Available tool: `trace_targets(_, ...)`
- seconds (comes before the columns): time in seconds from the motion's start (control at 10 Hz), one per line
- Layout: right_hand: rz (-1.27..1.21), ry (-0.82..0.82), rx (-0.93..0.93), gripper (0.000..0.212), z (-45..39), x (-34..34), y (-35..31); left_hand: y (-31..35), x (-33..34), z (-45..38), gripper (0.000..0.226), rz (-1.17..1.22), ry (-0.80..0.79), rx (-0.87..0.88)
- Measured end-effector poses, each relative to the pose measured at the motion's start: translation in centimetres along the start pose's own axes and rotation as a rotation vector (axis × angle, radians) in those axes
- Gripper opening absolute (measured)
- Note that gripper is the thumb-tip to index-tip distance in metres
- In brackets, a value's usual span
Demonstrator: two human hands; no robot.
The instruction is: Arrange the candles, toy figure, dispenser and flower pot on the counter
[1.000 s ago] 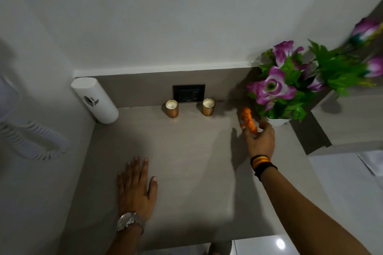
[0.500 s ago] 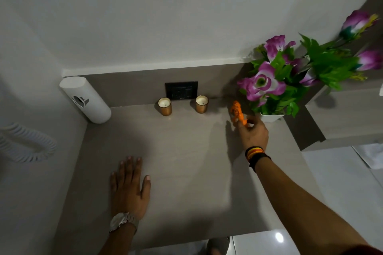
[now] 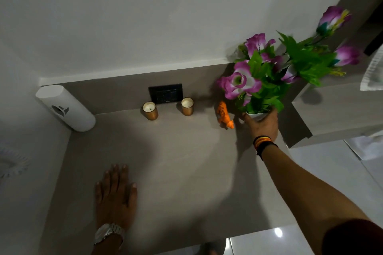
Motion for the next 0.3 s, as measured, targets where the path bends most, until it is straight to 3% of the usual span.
trace_targets(0.3, -0.085, -0.044, -0.029, 0.101, 0.3, -0.85, 0.67, -0.18, -0.02, -0.14, 0.07, 0.028, -0.007, 0.01)
Point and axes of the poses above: each hand's wrist, its own z-axis away from the middle knuckle, its own x-axis out of the palm, y = z × x, the point moved 1 cm from there along -z, towards the middle knuckle, and after that the axes turned 5 degrees about -x, right-handed, at the moved point
